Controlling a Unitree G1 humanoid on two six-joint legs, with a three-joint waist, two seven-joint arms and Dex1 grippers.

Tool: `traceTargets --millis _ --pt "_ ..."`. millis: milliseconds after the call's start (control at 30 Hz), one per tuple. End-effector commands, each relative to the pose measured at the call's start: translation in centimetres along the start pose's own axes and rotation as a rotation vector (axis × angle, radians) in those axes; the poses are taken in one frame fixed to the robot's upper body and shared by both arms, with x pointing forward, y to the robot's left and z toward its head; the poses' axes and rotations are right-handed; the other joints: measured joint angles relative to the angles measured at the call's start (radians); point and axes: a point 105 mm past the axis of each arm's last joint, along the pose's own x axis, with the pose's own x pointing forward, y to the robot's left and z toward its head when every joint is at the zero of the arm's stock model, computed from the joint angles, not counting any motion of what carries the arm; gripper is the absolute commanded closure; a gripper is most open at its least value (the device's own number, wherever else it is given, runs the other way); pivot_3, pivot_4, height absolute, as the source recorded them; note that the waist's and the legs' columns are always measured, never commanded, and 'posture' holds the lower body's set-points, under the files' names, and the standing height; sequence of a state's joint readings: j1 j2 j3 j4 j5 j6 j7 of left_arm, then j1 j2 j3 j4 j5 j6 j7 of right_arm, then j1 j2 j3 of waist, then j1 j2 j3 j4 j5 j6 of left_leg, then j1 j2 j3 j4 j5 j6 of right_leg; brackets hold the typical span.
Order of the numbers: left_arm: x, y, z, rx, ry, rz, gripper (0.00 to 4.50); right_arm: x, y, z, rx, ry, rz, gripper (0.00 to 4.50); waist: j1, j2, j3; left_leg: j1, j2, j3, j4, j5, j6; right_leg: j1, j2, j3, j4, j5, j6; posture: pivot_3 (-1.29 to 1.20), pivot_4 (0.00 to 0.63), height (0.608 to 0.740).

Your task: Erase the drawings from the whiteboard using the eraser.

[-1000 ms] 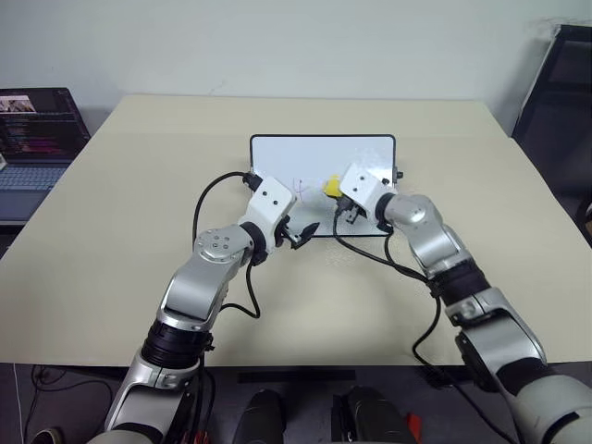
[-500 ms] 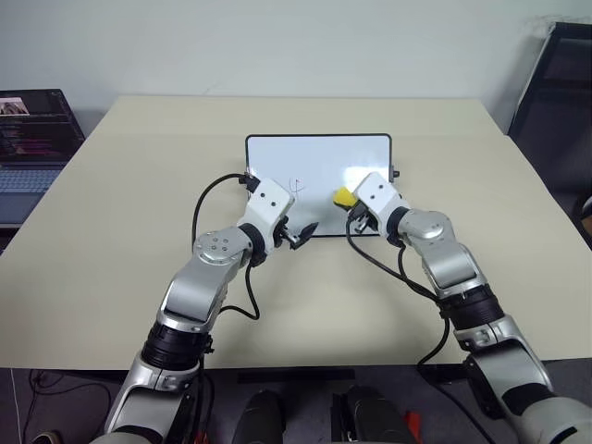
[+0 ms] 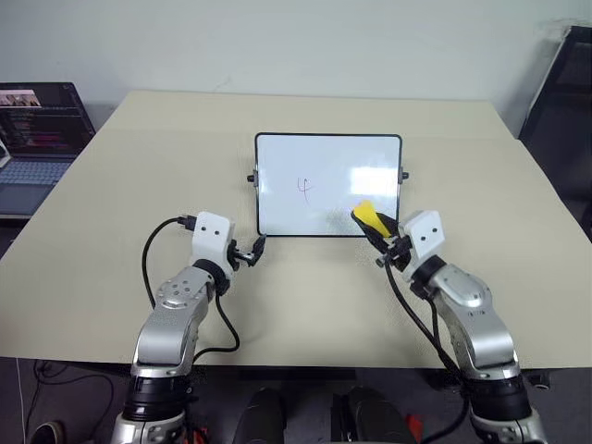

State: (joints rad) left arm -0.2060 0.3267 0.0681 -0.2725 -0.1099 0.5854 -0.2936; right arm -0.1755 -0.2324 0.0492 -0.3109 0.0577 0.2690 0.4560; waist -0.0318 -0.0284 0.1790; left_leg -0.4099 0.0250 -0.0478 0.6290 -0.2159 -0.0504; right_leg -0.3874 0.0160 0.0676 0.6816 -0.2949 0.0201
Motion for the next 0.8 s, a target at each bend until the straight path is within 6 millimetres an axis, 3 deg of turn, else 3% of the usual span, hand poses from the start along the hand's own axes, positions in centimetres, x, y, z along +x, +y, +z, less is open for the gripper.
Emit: traceTargets --millis 33,267,533,800 --pt "-0.2 -0.1 2.1 0.039 -0.074 0.002 0.00 -0.4 -0.4 1.2 -0.032 -0.072 -0.034 3.50 0.000 0.000 0.000 0.000 0.000 0.000 0.000 0.000 0.000 0.000 0.000 0.000 0.000 0.000 0.001 0.00 0.150 0.740" --pt "0.6 -0.9 3.0 0.099 -0.078 -0.059 0.00 1.1 0.5 2.0 -0.062 -0.095 0.025 3.50 0.000 0.000 0.000 0.000 0.000 0.001 0.000 0.000 0.000 0.000 0.000 0.000 0.000 0.000 0.000 0.00 0.150 0.740" --pt "2.4 -1.0 5.7 0.135 -0.109 -0.101 0.00 6.5 2.2 4.0 -0.287 -0.108 0.183 3.50 -0.001 0.000 0.000 0.001 0.000 0.002 0.000 0.000 0.000 0.000 0.001 -0.002 0.000 0.001 -0.001 0.00 0.150 0.740" --pt "2.9 -1.4 5.2 0.149 -0.001 -0.162 0.00 11.6 3.0 5.1 -0.453 -0.039 0.312 3.50 -0.003 0.000 0.000 0.000 0.000 0.003 -0.001 0.000 0.000 -0.001 0.000 -0.002 0.000 0.001 -0.001 0.00 0.150 0.740"
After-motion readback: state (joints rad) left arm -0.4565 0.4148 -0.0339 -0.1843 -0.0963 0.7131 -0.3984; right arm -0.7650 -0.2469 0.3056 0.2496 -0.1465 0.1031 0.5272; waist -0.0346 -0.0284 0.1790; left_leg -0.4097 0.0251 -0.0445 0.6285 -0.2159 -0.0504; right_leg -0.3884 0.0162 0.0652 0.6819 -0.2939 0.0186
